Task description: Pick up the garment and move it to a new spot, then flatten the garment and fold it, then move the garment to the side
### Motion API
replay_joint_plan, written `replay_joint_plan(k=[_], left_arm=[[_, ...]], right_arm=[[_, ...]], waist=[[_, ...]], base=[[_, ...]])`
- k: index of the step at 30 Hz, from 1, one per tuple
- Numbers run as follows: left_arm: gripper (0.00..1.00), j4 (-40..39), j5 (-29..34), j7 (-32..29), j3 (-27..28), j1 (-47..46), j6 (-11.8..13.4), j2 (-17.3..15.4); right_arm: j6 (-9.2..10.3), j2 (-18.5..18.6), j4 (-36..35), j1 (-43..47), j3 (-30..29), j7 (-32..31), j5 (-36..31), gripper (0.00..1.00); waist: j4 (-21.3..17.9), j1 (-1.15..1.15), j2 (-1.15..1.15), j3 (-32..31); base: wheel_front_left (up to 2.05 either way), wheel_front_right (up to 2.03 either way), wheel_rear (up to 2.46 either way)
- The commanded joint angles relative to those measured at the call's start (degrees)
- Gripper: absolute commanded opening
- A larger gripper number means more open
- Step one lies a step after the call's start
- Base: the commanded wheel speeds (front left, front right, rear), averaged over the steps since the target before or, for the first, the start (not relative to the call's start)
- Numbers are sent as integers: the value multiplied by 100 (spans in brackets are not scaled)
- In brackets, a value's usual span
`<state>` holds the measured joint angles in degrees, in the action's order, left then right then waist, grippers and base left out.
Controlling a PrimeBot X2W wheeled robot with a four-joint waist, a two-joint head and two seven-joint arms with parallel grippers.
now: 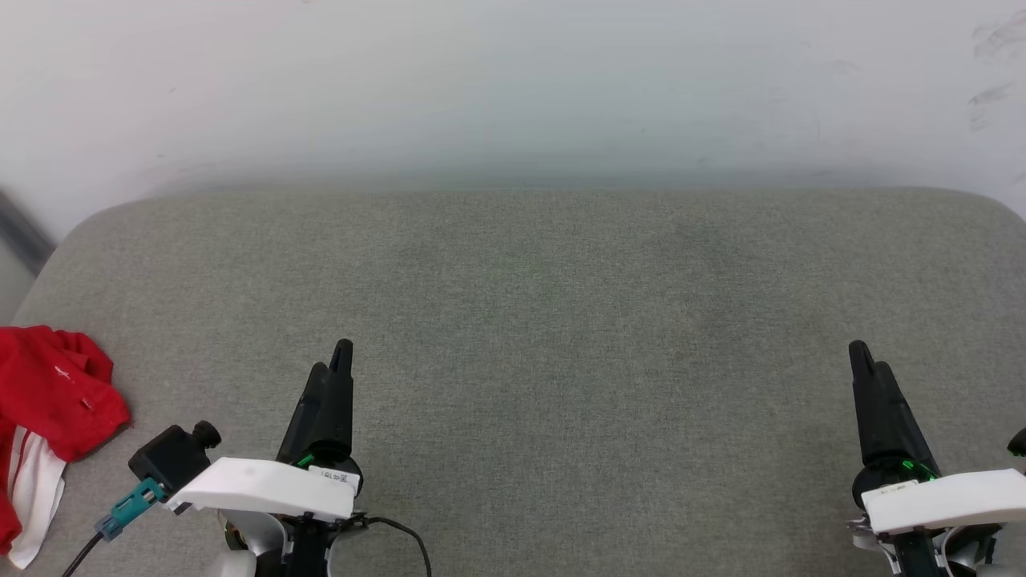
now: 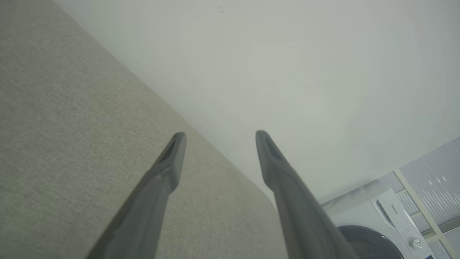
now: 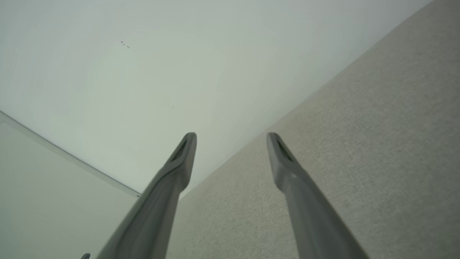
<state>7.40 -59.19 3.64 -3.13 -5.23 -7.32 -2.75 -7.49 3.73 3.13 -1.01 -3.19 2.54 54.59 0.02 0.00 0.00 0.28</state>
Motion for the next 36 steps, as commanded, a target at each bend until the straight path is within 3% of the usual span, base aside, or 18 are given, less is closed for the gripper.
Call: replay_joint_plan(k=[1,15,36], left_arm=[[100,-119,270,66,-16,-111,-15,-10],[100,-165,1902,316,-121,-75,-17,-39],[100,-253,3615,634,-176,126,-6,-206]], right_arm=[[0,12,-176,7,-7,-11,-339,100],[0,-40,-633,166,-69,-250,-1968,100],[0,-80,-1024,345,-115,-411,-3451,100]], waist=[[1,0,0,1],[21,0,0,0],[39,0,0,-12]], base=[[0,0,0],[0,0,0],[0,0,0]])
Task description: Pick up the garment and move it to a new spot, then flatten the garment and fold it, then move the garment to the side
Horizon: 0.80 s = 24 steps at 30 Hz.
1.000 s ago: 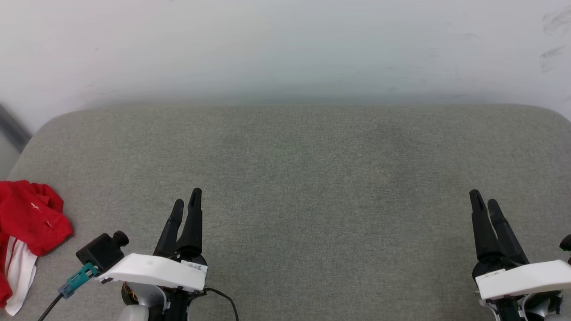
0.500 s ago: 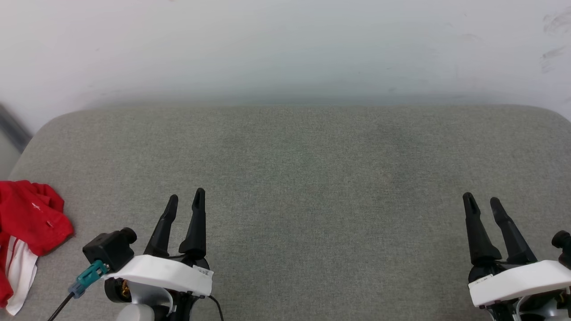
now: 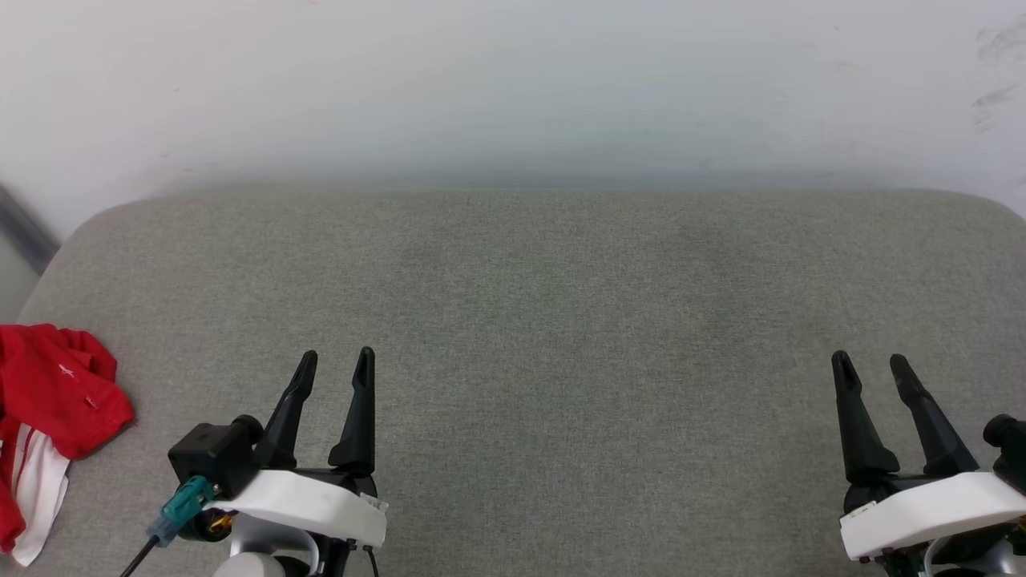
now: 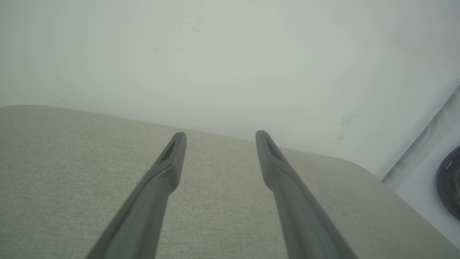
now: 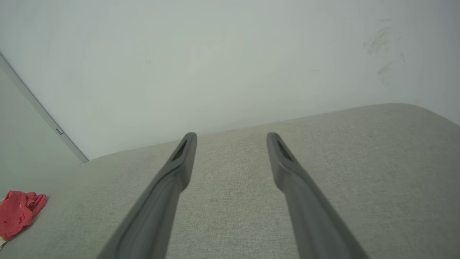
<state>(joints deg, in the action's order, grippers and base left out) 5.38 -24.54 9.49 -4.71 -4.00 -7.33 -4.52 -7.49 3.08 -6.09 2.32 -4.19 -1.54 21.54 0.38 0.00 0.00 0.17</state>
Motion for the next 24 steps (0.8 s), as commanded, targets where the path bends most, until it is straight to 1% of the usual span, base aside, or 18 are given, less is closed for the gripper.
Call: replay_joint_plan(k=[1,12,24], left_arm=[[100,-51,149,50,-17,3,-4,-29],[100,14,739,198,-110,13,18,-27],[100,193,1199,348,-143,27,23,24]], right_arm=[[0,-15,-102,12,-15,-2,-147,100],[0,-22,-203,104,-121,-124,-642,100],[1,-24,-296,146,-180,-187,-1170,100]], waist=[[3,0,0,0],[19,0,0,12],[30,0,0,16]], base=[[0,0,0],[0,0,0],[0,0,0]])
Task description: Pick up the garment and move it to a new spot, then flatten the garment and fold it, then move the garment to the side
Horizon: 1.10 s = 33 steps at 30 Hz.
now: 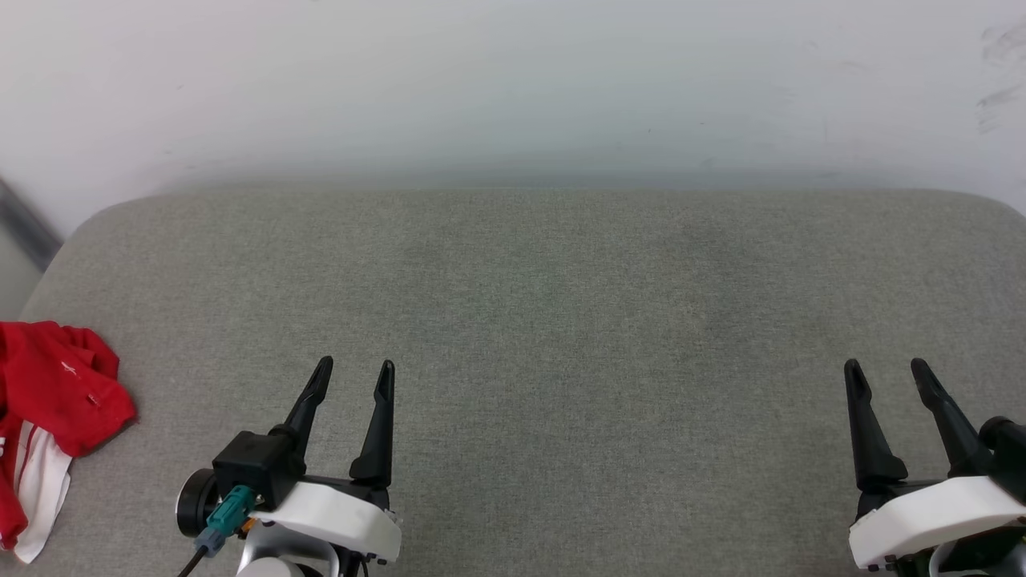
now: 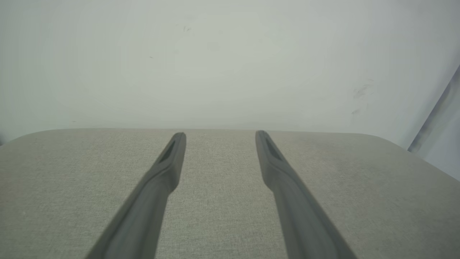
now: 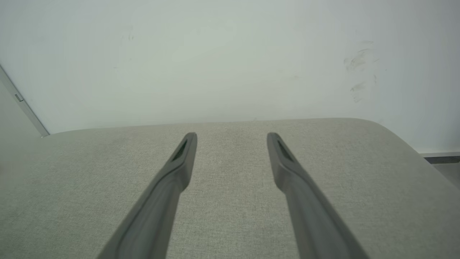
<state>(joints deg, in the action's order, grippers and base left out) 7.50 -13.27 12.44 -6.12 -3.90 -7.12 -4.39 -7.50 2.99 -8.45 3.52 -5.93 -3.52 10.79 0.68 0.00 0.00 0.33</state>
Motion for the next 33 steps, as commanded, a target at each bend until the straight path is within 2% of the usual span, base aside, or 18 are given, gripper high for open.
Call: replay_joint_plan(k=[1,23,33], left_arm=[[100,-9,114,57,-6,12,1,15],[100,487,406,291,25,-116,-19,110],[100,593,290,278,100,-198,-7,126]], right_arm=[[2,-15,-71,31,-8,14,-137,100],[2,-18,-135,69,-44,242,-670,100],[2,-18,-47,33,-78,299,-516,100]], waist=[[2,0,0,0],[12,0,0,5],[26,0,0,42]], base=[[0,0,0],[0,0,0],[0,0,0]])
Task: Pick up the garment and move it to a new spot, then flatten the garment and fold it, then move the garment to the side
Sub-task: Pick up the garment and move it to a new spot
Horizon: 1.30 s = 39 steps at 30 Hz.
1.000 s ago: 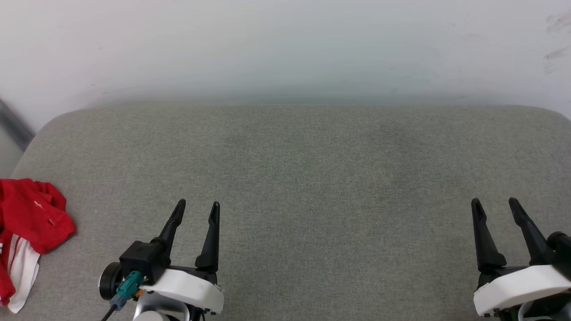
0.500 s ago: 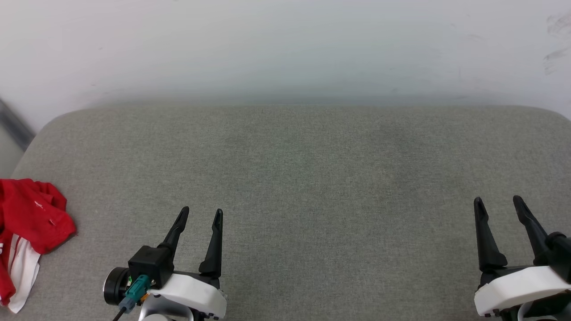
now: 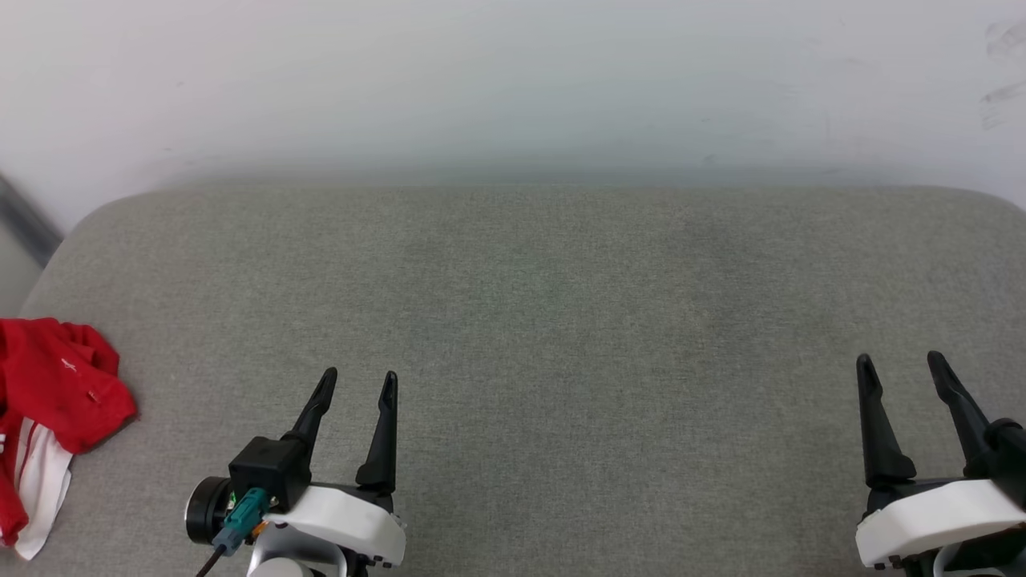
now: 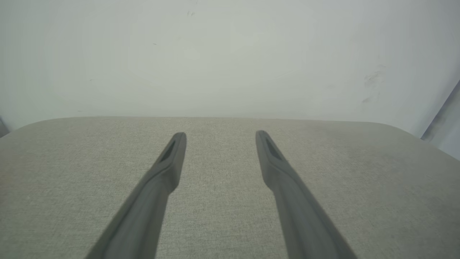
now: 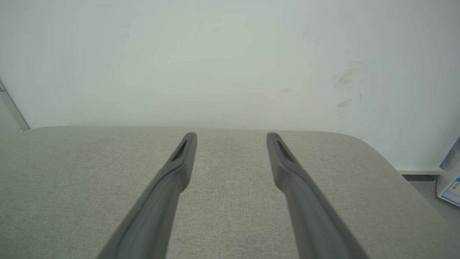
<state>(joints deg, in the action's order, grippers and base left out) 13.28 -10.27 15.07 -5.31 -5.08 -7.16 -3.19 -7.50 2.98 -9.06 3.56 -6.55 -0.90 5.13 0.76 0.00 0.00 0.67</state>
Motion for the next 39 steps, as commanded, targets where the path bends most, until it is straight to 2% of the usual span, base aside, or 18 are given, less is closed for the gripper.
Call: replay_joint_plan(k=[1,9,21,22,29,35,39], left_arm=[[100,21,-10,15,24,-94,4,6],[100,76,-79,15,163,-227,108,7],[100,19,-112,15,465,-311,190,-54],[100,19,-112,15,465,-311,190,-54],[100,-76,-150,15,579,-248,224,-34],[100,-151,-186,15,648,-158,253,-8],[100,-252,-197,15,719,-123,275,-4]], right_arm=[[2,-17,10,31,-16,46,42,100],[2,-17,-142,-7,155,52,-68,100],[2,-15,-196,-204,526,16,-223,100],[2,-15,-196,-204,526,16,-223,100],[3,-14,-246,-331,698,0,-269,100],[3,-14,-285,-392,809,-45,-280,100],[3,-13,-269,-492,894,-56,-305,100]], waist=[[43,0,0,18],[561,0,0,83],[1920,0,0,202],[1920,0,0,202],[2589,0,0,256],[2962,0,0,320],[3017,0,0,370]], base=[[0,0,0],[0,0,0],[0,0,0],[0,0,0],[0,0,0],[0,0,0],[0,0,0]])
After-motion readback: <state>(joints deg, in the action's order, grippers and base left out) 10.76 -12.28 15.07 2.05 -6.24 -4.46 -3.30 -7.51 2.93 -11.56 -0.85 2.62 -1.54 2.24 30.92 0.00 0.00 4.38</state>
